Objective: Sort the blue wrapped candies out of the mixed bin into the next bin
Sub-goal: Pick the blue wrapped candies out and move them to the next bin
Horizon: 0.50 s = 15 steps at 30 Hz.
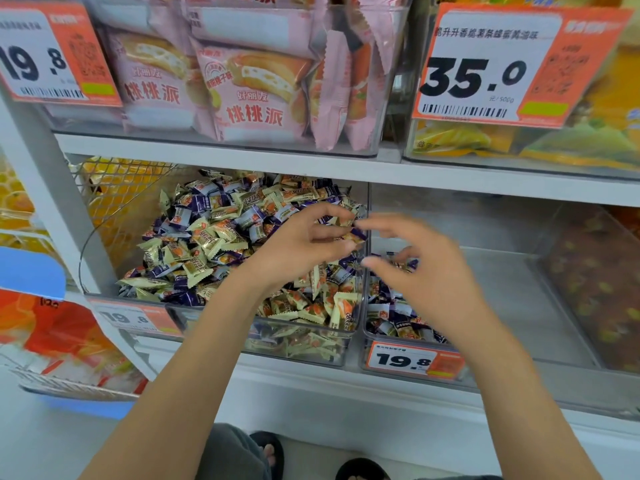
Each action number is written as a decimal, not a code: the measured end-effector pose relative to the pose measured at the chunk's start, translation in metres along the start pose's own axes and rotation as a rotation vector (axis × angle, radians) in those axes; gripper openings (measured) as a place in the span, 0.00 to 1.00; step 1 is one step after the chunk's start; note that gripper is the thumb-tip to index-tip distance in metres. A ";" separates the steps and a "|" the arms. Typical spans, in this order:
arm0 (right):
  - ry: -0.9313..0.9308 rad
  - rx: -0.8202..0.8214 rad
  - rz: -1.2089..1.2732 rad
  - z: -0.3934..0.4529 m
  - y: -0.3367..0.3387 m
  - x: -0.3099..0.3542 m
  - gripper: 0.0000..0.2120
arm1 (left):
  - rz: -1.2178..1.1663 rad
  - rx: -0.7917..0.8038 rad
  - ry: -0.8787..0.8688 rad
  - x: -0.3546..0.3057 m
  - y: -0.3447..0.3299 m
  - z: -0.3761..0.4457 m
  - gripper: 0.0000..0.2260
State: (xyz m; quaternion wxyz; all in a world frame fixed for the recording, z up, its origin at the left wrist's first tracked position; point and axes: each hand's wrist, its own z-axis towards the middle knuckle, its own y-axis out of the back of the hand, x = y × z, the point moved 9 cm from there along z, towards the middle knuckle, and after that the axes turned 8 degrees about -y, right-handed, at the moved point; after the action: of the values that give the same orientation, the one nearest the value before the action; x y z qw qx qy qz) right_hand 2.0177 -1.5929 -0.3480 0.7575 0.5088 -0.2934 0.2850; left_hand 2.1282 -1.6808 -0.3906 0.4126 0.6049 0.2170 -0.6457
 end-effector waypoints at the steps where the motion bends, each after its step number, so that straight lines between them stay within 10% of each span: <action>1: 0.056 0.042 -0.042 0.000 -0.010 0.005 0.20 | -0.005 0.007 -0.023 -0.004 -0.003 0.000 0.17; 15: 0.085 -0.313 -0.085 0.001 0.003 0.010 0.07 | -0.069 0.137 -0.032 -0.012 -0.012 -0.009 0.25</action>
State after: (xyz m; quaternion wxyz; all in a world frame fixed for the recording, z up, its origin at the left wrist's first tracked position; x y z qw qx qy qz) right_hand 2.0225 -1.5913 -0.3387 0.8506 0.3840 -0.2801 0.2249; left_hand 2.1234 -1.6639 -0.3829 0.3511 0.6134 0.1863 -0.6824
